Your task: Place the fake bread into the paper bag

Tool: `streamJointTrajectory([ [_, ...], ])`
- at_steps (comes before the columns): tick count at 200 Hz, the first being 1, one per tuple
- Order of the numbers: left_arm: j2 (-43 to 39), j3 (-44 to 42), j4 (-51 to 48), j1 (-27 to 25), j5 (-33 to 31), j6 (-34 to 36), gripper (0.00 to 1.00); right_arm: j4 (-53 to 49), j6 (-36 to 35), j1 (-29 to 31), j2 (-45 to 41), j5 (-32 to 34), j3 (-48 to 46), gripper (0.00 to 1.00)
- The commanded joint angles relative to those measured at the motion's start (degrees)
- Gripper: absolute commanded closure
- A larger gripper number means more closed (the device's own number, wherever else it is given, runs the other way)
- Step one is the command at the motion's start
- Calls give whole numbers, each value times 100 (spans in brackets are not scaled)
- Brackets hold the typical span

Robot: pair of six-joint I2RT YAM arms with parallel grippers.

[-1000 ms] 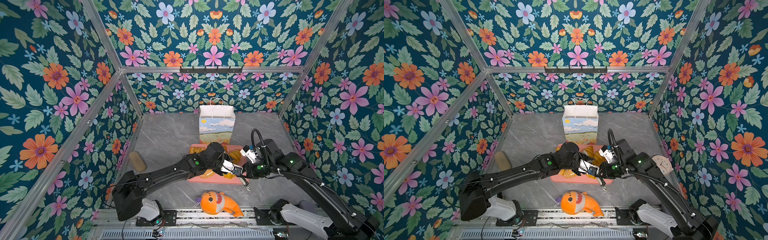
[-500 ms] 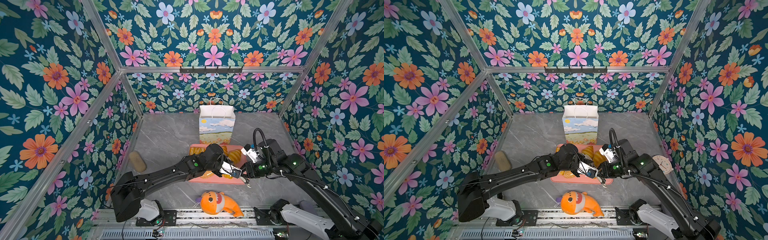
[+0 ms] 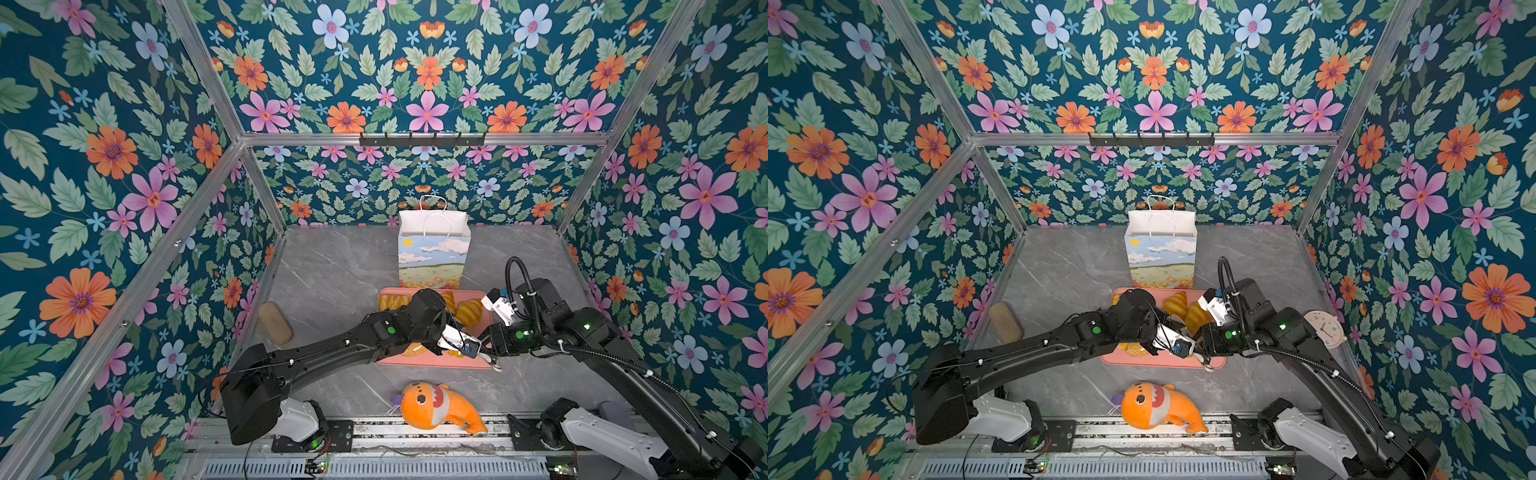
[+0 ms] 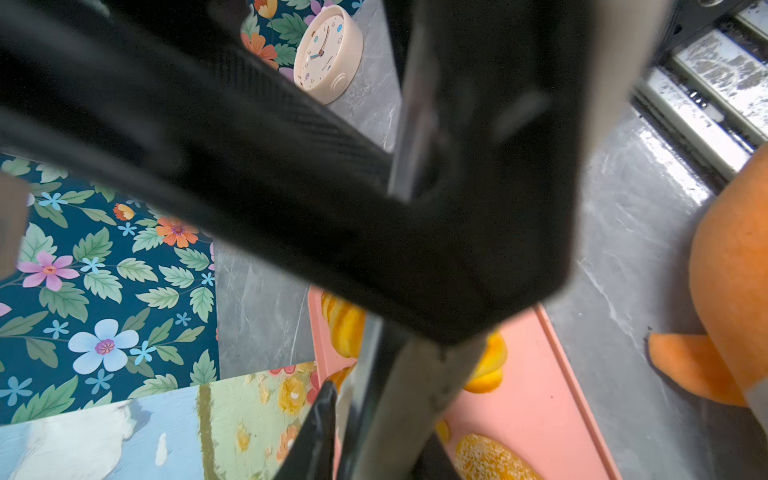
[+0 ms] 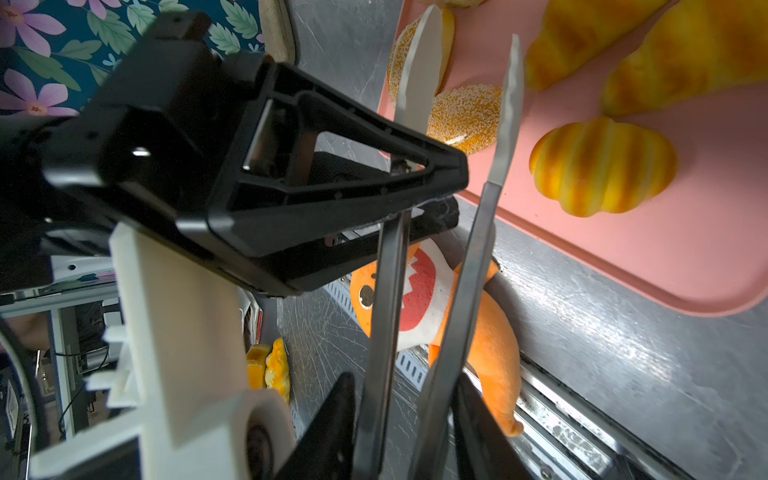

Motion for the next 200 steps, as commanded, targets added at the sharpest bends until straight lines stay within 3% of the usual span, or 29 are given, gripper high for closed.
streamJointTrajectory([
  [1, 21, 90, 453, 2, -31, -309, 74, 133, -112, 15, 32, -323, -14, 61],
  [71, 75, 238, 386, 8, -40, -445, 76, 116, -107, 20, 27, -382, -93, 56],
  [165, 92, 322, 303, 3, -52, -480, 75, 163, -86, 24, -137, -295, -163, 62],
  [200, 111, 327, 258, 3, -19, -473, 75, 233, -82, 22, -152, -355, -163, 57],
])
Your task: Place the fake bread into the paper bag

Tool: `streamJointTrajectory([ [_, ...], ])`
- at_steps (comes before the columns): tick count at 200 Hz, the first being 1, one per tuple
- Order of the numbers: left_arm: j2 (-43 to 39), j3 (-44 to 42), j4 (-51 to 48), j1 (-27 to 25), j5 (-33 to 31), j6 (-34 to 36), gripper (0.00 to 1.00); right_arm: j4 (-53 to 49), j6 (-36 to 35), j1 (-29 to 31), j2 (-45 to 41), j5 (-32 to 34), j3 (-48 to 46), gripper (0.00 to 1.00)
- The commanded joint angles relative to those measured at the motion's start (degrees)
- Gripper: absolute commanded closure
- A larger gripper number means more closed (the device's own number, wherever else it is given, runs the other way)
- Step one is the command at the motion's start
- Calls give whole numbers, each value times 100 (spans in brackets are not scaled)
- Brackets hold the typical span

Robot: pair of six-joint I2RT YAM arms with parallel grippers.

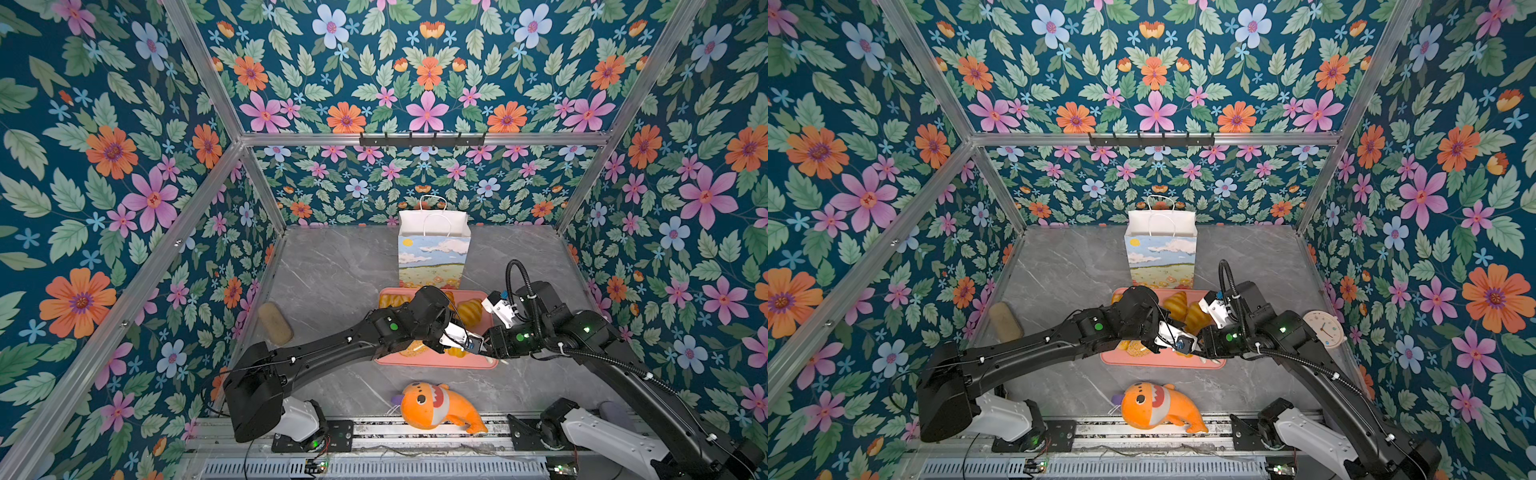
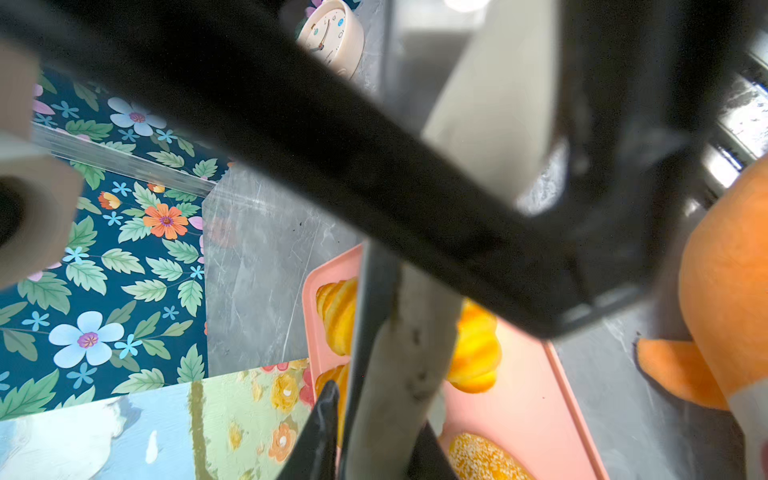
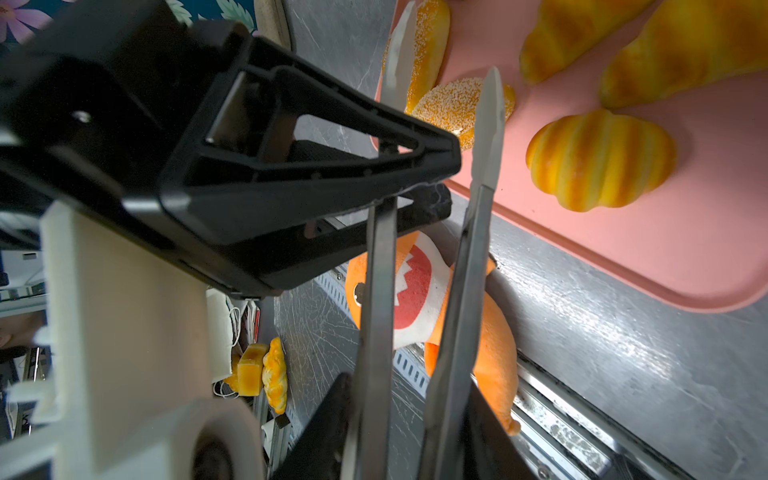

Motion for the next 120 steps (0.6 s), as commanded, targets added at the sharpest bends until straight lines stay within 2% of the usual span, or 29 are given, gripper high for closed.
streamJointTrajectory([
  [1, -10, 48, 554, 2, 4, -261, 75, 196, -86, 23, -23, -356, 1, 57],
  [31, 2, 51, 554, 4, 119, -266, 74, 275, -63, 24, -25, -339, -13, 58],
  [67, 9, 22, 549, 5, 203, -299, 72, 302, -47, 24, -75, -299, -43, 68],
  [120, -239, -280, 782, 18, 325, -547, 54, 269, -114, 24, -191, -173, -91, 76],
])
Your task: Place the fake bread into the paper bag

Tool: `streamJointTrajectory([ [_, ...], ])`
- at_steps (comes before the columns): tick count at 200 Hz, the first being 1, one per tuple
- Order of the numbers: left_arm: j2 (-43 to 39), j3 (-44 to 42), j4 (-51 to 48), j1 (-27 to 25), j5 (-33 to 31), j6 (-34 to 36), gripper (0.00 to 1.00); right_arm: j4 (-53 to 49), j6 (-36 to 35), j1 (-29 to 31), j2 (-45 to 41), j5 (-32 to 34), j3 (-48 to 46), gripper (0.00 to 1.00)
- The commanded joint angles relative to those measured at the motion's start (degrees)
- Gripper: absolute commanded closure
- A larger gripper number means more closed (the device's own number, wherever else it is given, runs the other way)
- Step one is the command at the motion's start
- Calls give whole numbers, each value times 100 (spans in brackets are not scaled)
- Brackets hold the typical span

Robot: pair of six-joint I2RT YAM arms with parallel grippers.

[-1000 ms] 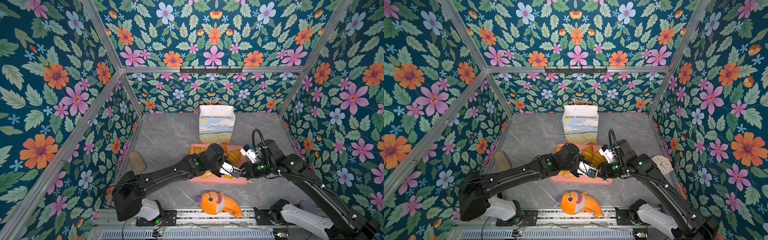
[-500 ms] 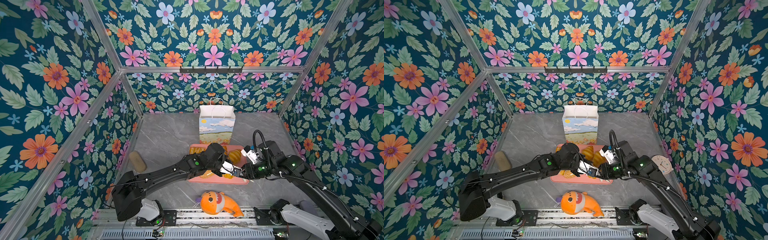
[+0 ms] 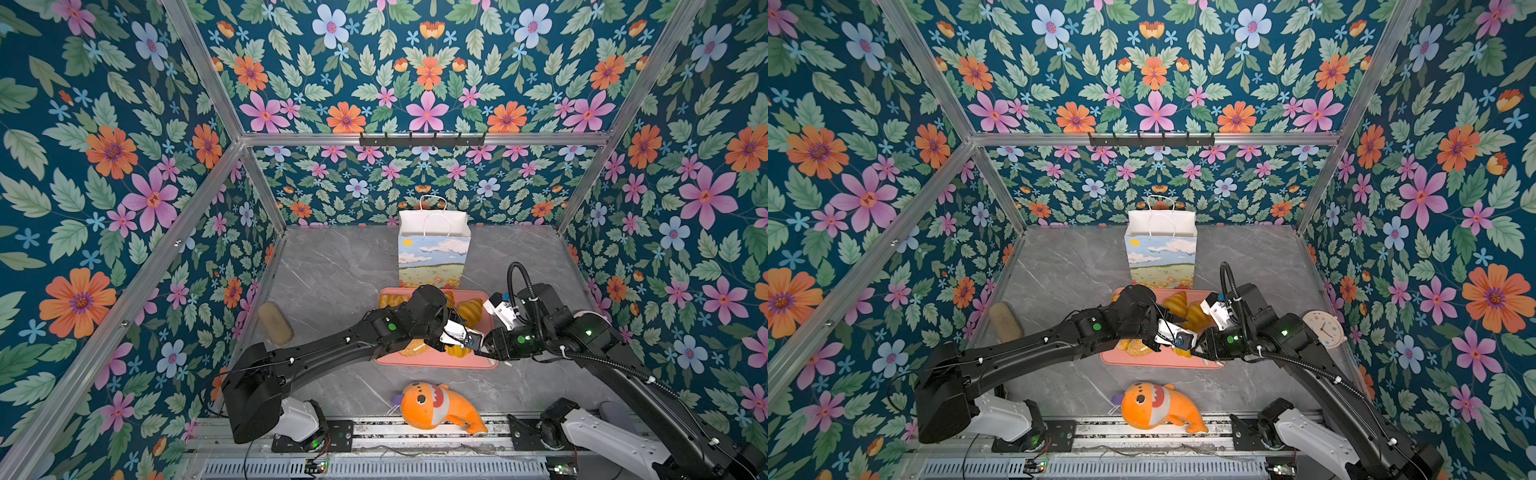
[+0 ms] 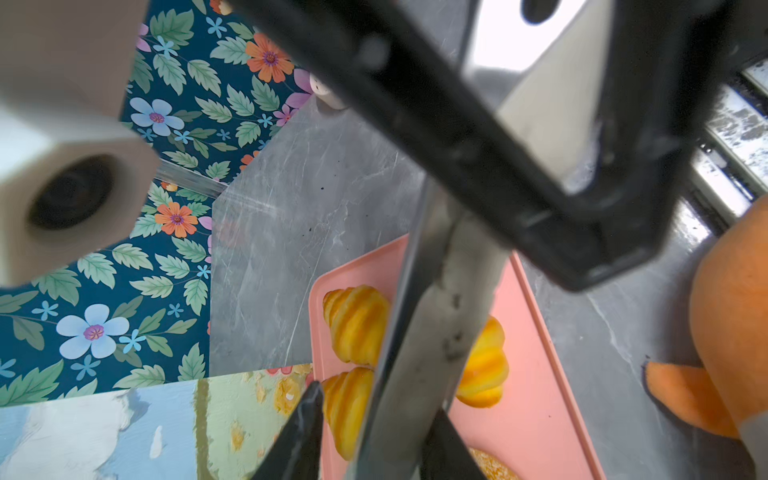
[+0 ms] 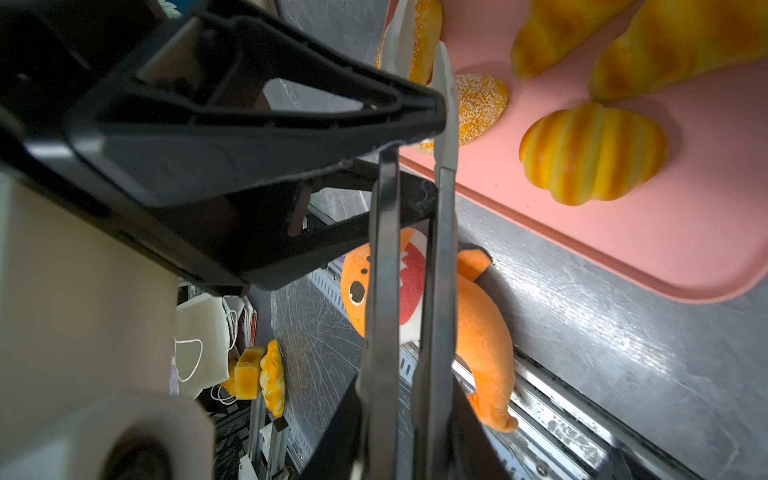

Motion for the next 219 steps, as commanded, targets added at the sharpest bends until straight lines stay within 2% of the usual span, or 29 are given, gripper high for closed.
streamJointTrajectory([
  [1, -132, -119, 435, 3, 179, -236, 54, 278, -185, 13, -43, -247, 3, 76],
  [30, -373, -270, 261, 21, 359, -362, 45, 164, -299, 13, -74, -178, -4, 77],
  [54, -590, -342, -11, 161, 746, -480, 41, 72, -439, 13, -109, -78, 4, 77],
  [95, -622, -295, -358, 286, 1300, -636, 39, 39, -535, 13, -161, -57, 54, 77],
  [124, -416, -288, -138, 300, 1459, -745, 39, -3, -585, 12, -171, -38, 117, 77],
  [142, -176, -156, -34, 300, 1499, -830, 41, -20, -601, 13, -166, -48, 128, 77],
  [173, 132, 5, 201, 300, 1204, -978, 50, -65, -640, 13, -171, -63, 140, 76],
  [219, 206, -57, 552, 290, 964, -806, 63, -39, -717, 13, -222, -74, 120, 73],
])
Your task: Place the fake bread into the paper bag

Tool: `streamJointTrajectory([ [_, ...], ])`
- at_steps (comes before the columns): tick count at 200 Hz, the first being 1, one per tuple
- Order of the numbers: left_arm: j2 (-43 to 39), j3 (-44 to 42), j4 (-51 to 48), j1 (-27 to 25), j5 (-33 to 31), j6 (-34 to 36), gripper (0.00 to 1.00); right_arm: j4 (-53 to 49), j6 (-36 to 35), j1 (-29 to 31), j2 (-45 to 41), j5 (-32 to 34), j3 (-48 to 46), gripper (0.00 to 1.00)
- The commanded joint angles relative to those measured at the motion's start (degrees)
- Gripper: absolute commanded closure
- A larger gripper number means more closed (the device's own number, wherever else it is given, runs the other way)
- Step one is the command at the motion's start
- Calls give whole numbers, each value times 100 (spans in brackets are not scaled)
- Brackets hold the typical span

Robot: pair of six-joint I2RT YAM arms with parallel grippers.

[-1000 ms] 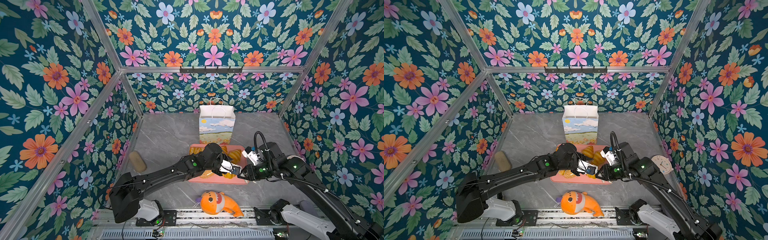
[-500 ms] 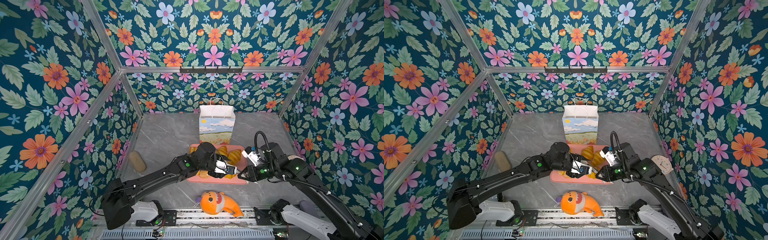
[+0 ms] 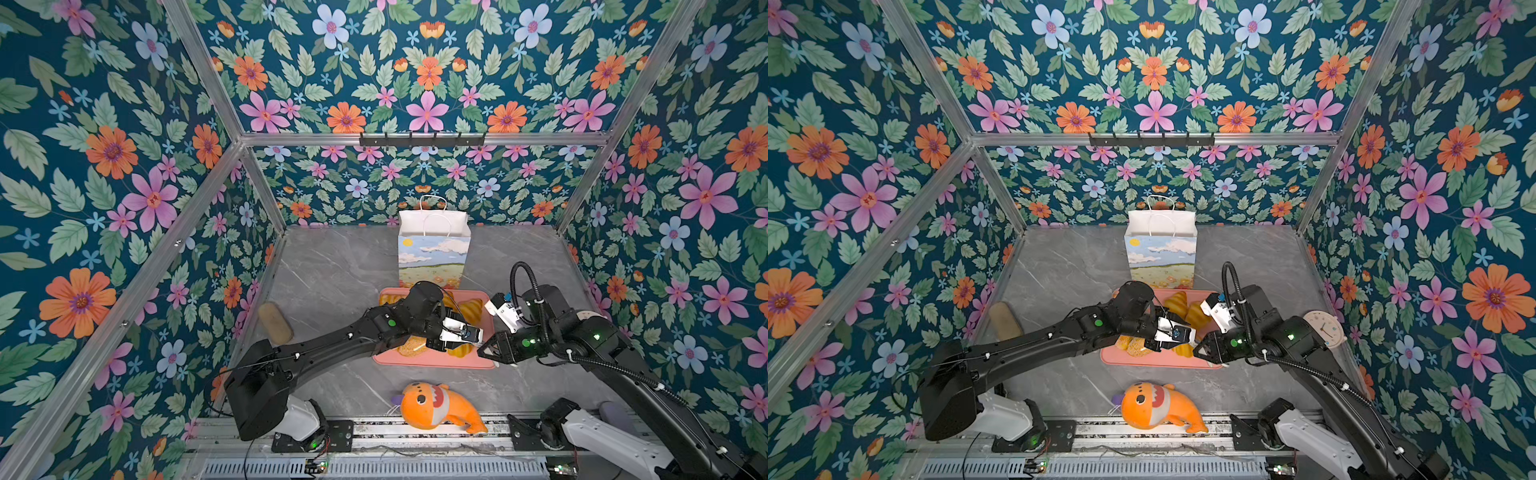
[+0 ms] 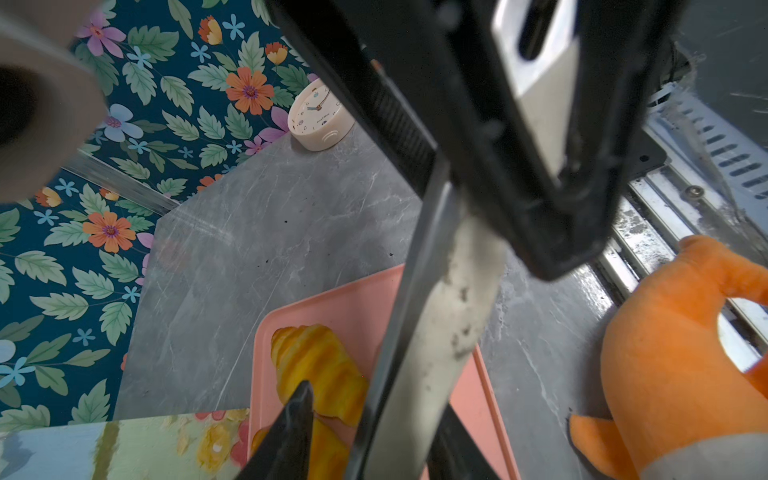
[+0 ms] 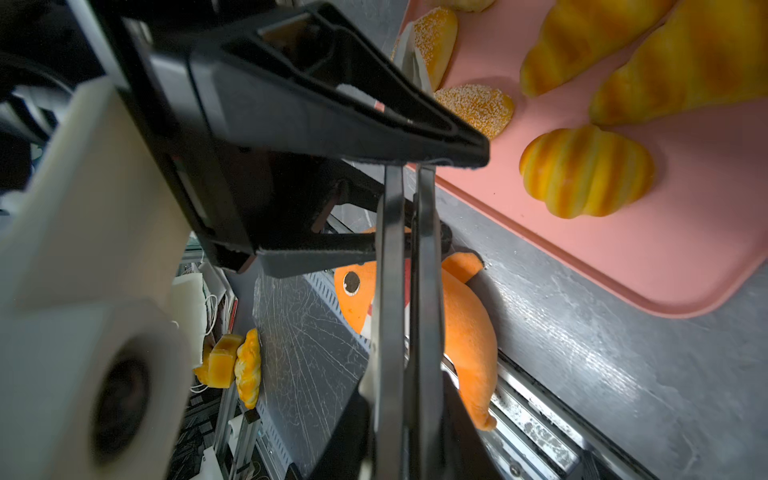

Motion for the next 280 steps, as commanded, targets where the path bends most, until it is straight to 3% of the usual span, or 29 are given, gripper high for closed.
streamJointTrajectory([
  [1, -4, -24, 384, 1, -229, 1, 64, 143, -144, 11, -48, -173, 25, 73],
  [29, -64, -59, 416, 5, -387, 166, 74, 84, -156, 11, -10, -177, 28, 65],
  [78, -134, -85, 432, -3, -559, 411, 75, 125, -85, 11, 65, -181, 86, 56],
  [142, -67, -102, 545, -12, -494, 488, 76, 483, 170, 11, 14, -261, 24, 55],
  [209, -84, -156, 644, -44, -559, 656, 76, 573, 244, 11, 56, -254, -86, 56],
  [280, -75, -60, 583, -48, -448, 742, 69, 679, 155, 11, 31, -384, -251, 72],
])
